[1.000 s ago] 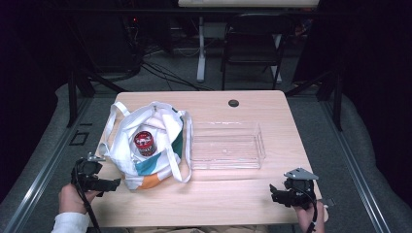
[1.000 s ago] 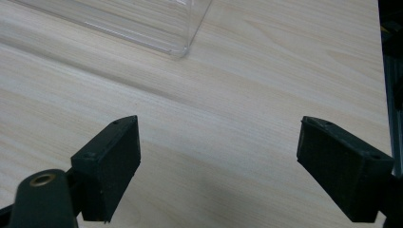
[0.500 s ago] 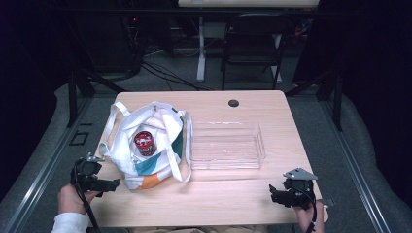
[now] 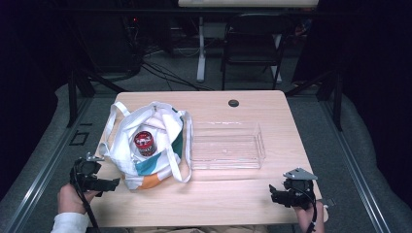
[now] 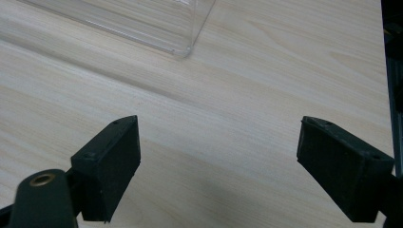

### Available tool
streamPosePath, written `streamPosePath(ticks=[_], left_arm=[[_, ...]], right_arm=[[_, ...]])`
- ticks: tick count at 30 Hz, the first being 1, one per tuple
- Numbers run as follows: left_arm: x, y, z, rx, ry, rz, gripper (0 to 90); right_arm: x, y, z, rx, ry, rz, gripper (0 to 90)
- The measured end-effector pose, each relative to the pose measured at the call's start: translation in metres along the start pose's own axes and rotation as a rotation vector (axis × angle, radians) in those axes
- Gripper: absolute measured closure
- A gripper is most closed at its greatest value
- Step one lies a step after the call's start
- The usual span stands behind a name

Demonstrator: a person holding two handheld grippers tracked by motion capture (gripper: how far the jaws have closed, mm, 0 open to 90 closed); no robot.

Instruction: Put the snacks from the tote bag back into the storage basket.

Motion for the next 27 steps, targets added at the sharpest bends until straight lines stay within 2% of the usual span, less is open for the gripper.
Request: streamPosePath(ticks=[27], left_arm=[[-0.007,0.014,0.018,0.027,0.029,0.033,1.2]], right_arm=[[0.0,0.0,0.0,0.004,-0.001,0.002,14.0]])
Point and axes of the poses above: each handheld gripper's, and its own axes: z roughly backward along the jaws, y roughly out of its top, x roughly to its right, the point moved 8 cm from there along -z, roughly forward along the jaws, and after that the axes turned 1 degree about y, right-handed, at the moved point
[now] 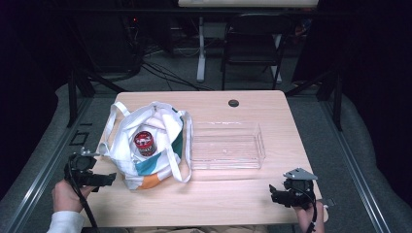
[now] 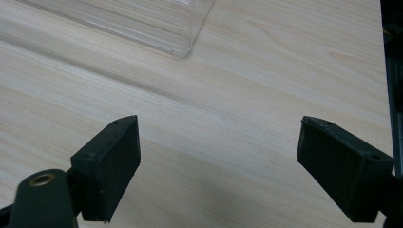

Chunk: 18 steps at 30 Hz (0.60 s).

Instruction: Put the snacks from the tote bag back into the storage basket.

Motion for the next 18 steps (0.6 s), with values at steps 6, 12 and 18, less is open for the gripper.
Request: streamPosePath(ticks=[6,12,18], left_arm=[[0.002,0.005,0.004,0.012,0.002,-0.003,1.0],[0.003,0.014,0.01,0.025,0.0,-0.009,0.7],[0.002,0.023,0.016,0.037,0.003,-0.002,0.3]], right_arm=[[0.0,0.0,0.0,-0.002,0.0,-0.001,14.1],[0.0,0.0,0.0,-0.002,0.0,-0.001,14.0],[0.0,-0.001,0.0,-0.005,-0.002,-0.004,14.0]])
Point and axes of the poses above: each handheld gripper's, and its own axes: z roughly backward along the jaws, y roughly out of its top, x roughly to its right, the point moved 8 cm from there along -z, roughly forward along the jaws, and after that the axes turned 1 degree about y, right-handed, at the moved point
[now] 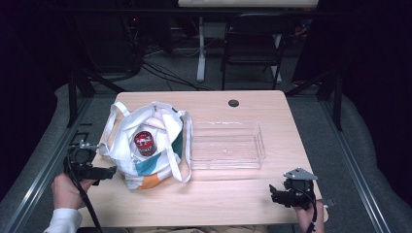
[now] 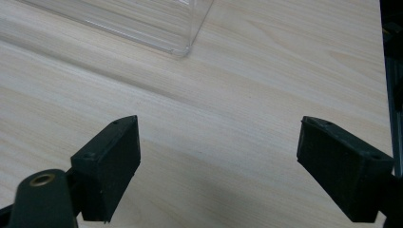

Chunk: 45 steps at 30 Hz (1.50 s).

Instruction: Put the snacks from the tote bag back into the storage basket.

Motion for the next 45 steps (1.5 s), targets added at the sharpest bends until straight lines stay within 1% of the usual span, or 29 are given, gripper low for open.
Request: streamPosePath(ticks=[5,7,9,17,18,19,20,23,25,29,30,31,37,38,41,45], left_arm=[[0.0,0.006,0.003,0.015,-0.003,0.005,0.3],[0.002,0.012,0.005,0.025,-0.008,-0.003,0.3],[0.003,0.014,0.005,0.029,-0.009,-0.001,0.3],[0.011,0.033,0.006,0.05,-0.022,-0.022,0.3],[0.013,0.038,0.006,0.054,-0.024,-0.029,0.3],[0.013,0.038,0.006,0.054,-0.024,-0.029,0.3],[0.015,0.042,0.006,0.063,-0.028,-0.031,0.3],[0.018,0.047,0.005,0.068,-0.034,-0.038,0.3],[0.02,0.051,0.005,0.07,-0.033,-0.044,0.4],[0.026,0.06,0.002,0.072,-0.045,-0.05,0.4],[0.026,0.06,0.002,0.072,-0.045,-0.05,0.4],[0.027,0.062,0.002,0.071,-0.044,-0.06,0.4],[0.034,0.071,-0.002,0.07,-0.051,-0.074,0.5],[0.037,0.074,-0.004,0.069,-0.061,-0.083,0.5],[0.039,0.077,-0.006,0.071,-0.06,-0.081,0.5],[0.042,0.083,-0.008,0.07,-0.066,-0.094,0.5]], right_arm=[[0.0,0.0,0.0,0.0,0.001,0.0,14.0],[-0.001,0.0,0.0,-0.001,0.002,0.0,14.0],[0.0,0.0,0.0,-0.002,0.001,0.0,14.0],[0.0,0.0,0.0,0.0,0.001,0.0,14.0],[0.0,0.0,0.0,0.0,-0.001,0.0,14.0],[0.0,0.0,0.0,0.0,-0.001,0.0,14.0],[0.0,0.0,0.0,-0.001,-0.001,-0.001,14.0],[0.0,0.0,0.0,-0.002,0.002,-0.001,14.0],[0.0,0.0,0.0,-0.001,0.002,-0.001,14.0],[0.0,0.0,0.0,-0.002,0.0,-0.001,14.0],[0.0,0.0,0.0,-0.002,0.0,-0.001,14.0],[0.0,0.0,0.0,-0.002,-0.001,-0.001,14.0],[0.0,0.0,0.0,0.001,-0.002,0.0,14.0],[0.0,0.0,0.0,0.001,0.001,0.0,14.0],[0.0,0.0,0.0,0.0,-0.001,0.0,14.0],[0.0,0.0,0.0,0.001,0.0,0.0,14.0]])
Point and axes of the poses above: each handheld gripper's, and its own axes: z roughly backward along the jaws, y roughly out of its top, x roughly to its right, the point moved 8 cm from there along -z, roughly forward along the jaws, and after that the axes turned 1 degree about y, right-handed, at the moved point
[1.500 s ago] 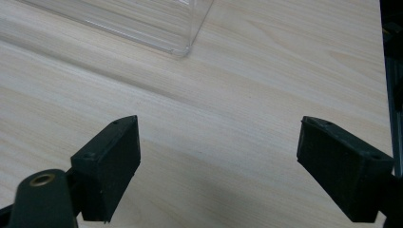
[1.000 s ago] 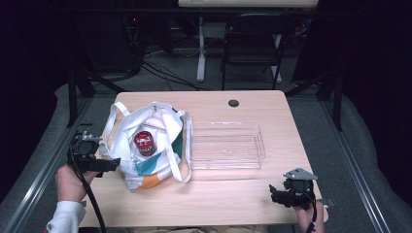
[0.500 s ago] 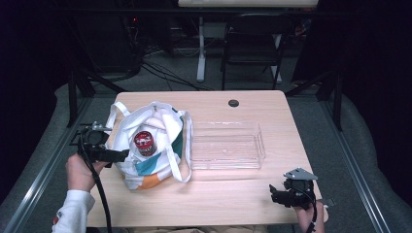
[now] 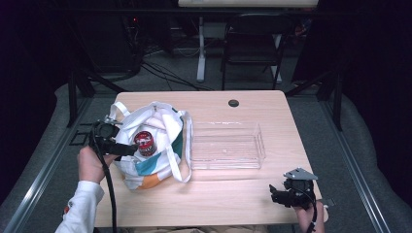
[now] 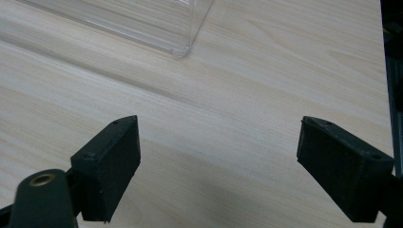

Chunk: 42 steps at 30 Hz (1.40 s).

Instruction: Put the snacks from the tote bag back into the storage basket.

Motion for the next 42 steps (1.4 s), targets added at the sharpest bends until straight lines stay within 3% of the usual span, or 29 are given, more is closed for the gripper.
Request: streamPosePath(ticks=[12,19,29,42], left_arm=[[0.007,0.017,-0.01,-0.003,-0.014,-0.017,0.5],[0.014,0.025,-0.018,-0.007,-0.065,-0.01,0.0],[0.017,0.032,-0.031,-0.046,-0.092,-0.008,0.2],[0.018,0.036,-0.063,-0.123,-0.109,0.001,1.2]], right_arm=[[0.0,0.0,0.0,0.0,0.0,-0.001,14.0],[-0.001,0.0,0.0,-0.001,0.001,-0.001,14.0],[-0.001,0.0,-0.001,-0.004,0.005,-0.003,14.0],[0.0,0.0,-0.001,-0.004,0.003,-0.002,14.0]])
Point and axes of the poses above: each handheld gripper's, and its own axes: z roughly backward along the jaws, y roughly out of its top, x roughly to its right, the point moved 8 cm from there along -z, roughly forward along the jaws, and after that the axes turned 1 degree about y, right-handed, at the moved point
